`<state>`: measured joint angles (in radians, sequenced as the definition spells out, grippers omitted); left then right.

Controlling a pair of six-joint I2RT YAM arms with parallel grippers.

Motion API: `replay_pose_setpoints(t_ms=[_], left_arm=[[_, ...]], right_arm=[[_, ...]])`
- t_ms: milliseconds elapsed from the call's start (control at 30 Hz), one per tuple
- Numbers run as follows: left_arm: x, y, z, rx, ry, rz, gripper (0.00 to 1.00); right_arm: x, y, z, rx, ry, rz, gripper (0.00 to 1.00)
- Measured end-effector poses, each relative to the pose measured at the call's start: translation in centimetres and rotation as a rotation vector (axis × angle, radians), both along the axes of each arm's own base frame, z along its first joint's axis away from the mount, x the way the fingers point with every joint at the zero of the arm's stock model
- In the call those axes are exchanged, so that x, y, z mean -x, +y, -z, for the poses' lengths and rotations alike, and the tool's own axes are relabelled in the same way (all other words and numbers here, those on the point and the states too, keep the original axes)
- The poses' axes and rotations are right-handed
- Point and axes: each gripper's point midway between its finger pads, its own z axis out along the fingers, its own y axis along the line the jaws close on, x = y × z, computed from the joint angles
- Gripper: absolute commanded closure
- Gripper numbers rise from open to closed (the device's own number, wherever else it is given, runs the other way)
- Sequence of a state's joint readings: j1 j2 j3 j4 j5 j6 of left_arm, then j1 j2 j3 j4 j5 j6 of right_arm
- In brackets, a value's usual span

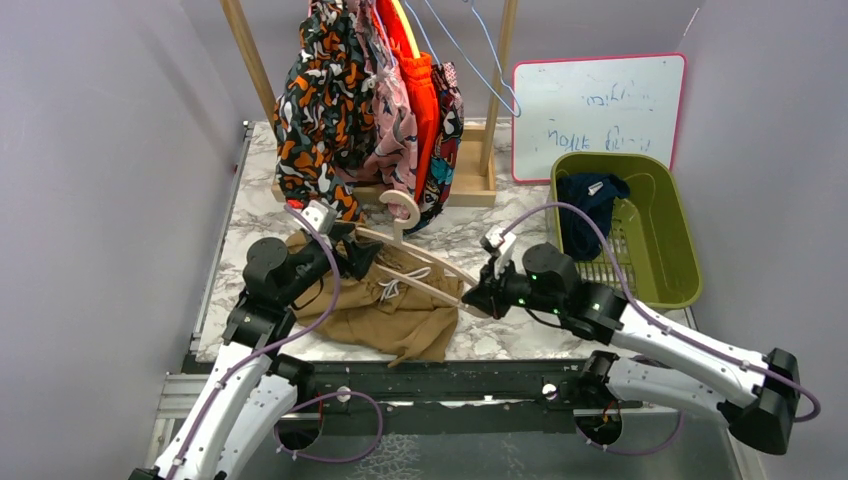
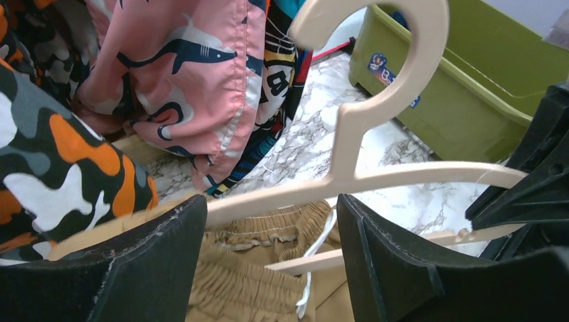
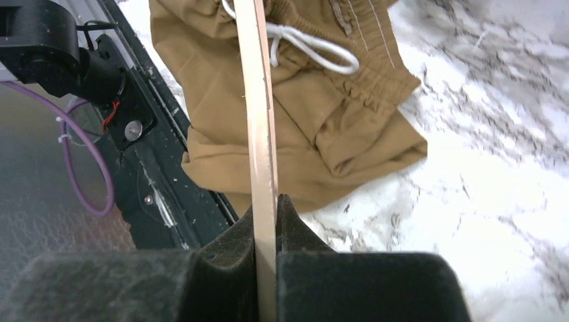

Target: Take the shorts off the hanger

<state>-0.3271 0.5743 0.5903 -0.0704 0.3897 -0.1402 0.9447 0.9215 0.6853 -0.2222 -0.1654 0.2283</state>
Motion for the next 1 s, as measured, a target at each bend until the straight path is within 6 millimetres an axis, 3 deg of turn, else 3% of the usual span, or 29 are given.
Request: replay_pose_setpoints(t_ms=[267,533,700,800,1000], left_arm=[[-0.8,2.7,1.1,-0.002,0.059,-0.178,0.26],[-2.4,3.8,7.0,-0.093,0.282,-0.283,0.28],[-2.4,4.1,9.8,-0.148,0.392,-0.299,0.44],[-2.4,4.5,10.1,-0.164,0.413,-0.318,0.50],[-2.4,5.0,9.6,-0.165,0.397,-0.347,0.50]], right_arm=[[3.0,-3.7,-0.6,-0.100,0.102,0.091,0.99],[6.5,-6.3,-1.2,-0.168,0.264,0.128,0.99],[7.1,-8.6,-2.4,-0.140,0.349,0.242,0.99],[7.0,-10.1,-3.9,-0.139,0.364,0.326,0.99],[7.2,-13.5,-5.8,-0.112,0.379,0.470,0.99]])
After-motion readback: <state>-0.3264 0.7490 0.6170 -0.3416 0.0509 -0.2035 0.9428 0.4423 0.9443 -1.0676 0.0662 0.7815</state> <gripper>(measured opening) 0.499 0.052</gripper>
